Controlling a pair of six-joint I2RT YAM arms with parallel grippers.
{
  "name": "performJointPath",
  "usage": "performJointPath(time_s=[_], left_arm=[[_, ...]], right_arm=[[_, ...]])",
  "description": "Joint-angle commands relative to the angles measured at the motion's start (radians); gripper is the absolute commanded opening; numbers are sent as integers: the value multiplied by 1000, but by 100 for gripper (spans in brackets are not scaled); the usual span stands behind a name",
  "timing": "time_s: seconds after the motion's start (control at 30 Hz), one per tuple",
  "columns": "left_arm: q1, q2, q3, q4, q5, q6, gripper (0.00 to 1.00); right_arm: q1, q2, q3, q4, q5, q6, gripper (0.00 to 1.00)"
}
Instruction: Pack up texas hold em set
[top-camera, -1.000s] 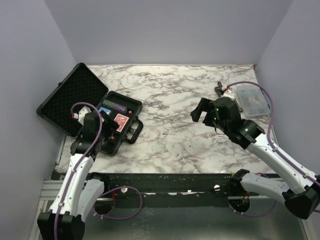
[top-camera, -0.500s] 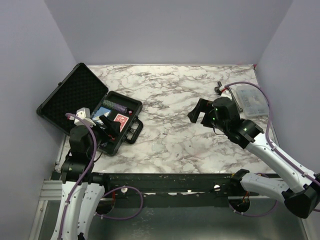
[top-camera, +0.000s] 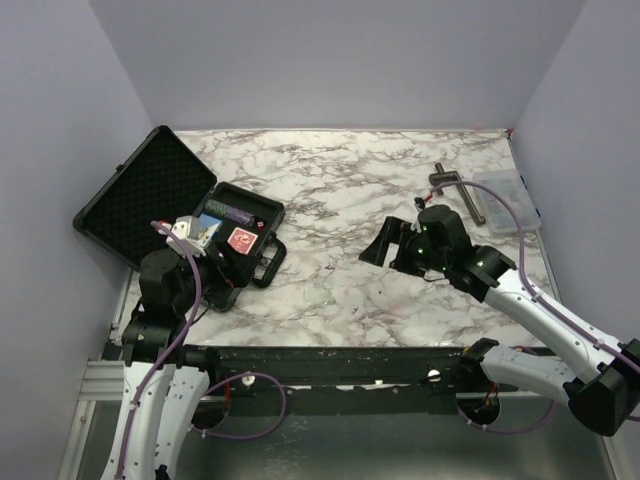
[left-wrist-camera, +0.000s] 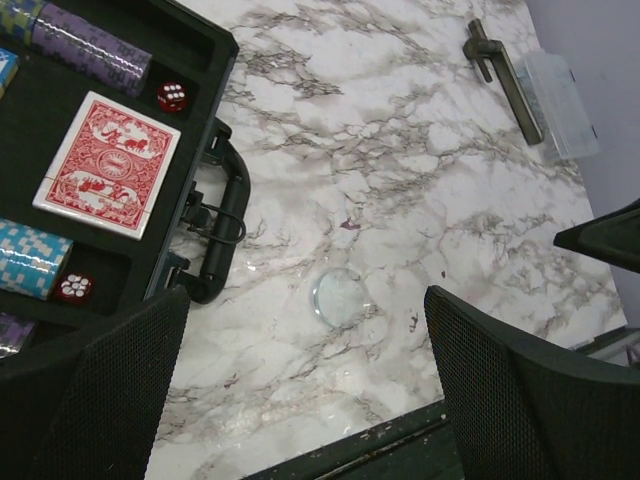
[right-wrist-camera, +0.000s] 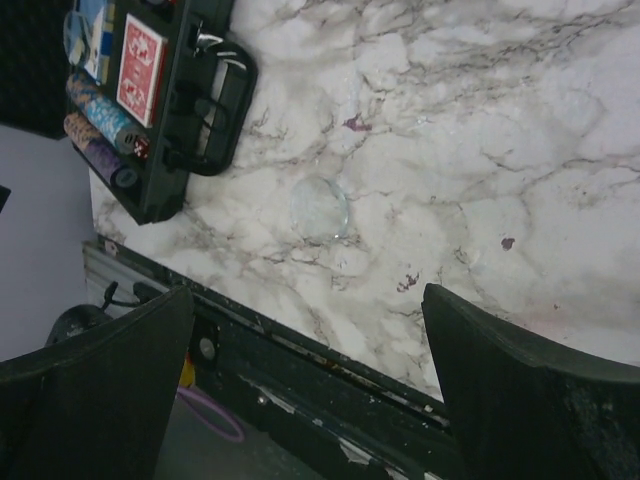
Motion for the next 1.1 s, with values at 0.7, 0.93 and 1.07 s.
performJointPath(time_s=[0.7,0.93,1.07], left_arm=[[-64,18,-5,28,61,14,97],[-66,-13,-6,24,17,7,97],[-66,-44,-7,19,-15,5,97]], right_arm=[[267,285,55,-28,44,20,100],[347,439,174,-46,127,13,100],[381,532,259,-81,164,2,100]])
